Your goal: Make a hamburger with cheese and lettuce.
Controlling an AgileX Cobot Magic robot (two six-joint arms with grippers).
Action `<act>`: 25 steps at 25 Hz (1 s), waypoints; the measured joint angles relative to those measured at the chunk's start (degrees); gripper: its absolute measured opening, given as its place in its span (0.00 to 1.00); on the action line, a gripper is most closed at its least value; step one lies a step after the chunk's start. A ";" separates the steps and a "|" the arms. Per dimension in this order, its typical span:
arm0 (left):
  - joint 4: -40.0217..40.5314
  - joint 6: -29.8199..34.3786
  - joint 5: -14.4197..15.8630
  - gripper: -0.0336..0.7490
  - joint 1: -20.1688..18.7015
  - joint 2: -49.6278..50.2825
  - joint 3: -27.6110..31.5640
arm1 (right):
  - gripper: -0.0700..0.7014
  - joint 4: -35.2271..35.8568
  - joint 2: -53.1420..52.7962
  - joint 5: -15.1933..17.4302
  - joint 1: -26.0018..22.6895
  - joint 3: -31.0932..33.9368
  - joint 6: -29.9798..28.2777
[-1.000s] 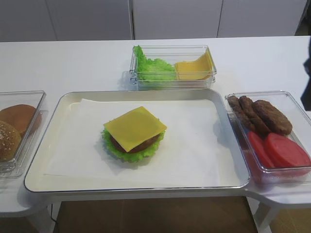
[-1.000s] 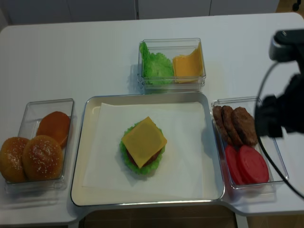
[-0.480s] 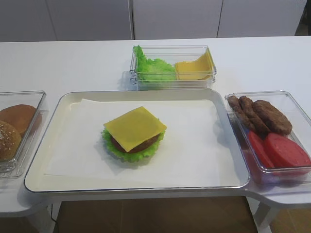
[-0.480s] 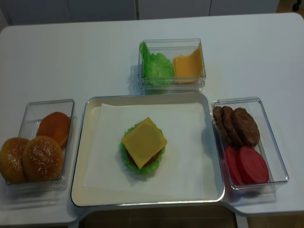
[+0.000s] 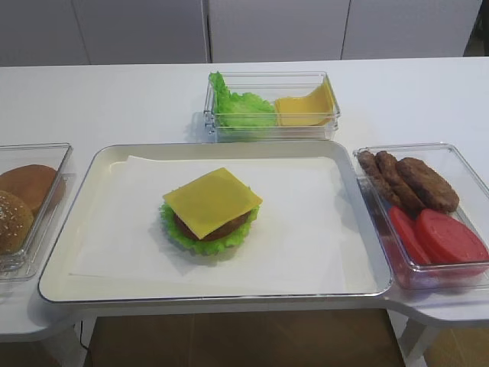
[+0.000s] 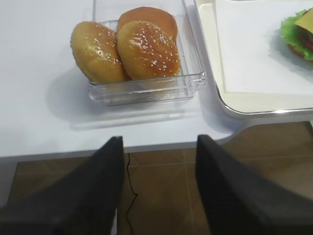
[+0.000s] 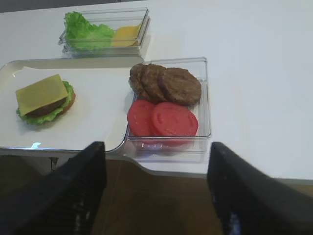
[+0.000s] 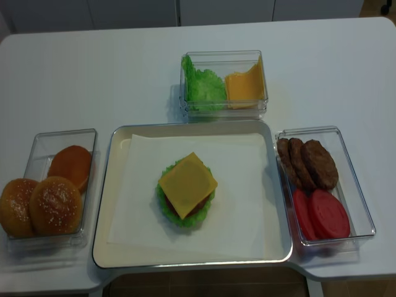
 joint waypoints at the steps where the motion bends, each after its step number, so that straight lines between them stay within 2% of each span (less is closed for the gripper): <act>1: 0.00 0.00 0.00 0.50 0.00 0.00 0.00 | 0.72 0.31 -0.90 0.11 0.00 0.99 -0.37; 7: 0.00 0.00 0.00 0.50 0.00 0.00 0.00 | 0.72 0.94 -5.11 0.21 0.00 7.70 -2.80; 14: 0.00 0.00 0.00 0.50 0.00 0.00 0.00 | 0.72 -0.51 -5.32 -0.19 0.00 14.84 -5.82; 25: 0.00 0.00 0.00 0.50 0.00 0.00 0.00 | 0.72 -1.96 -5.32 -6.64 0.00 19.13 -6.93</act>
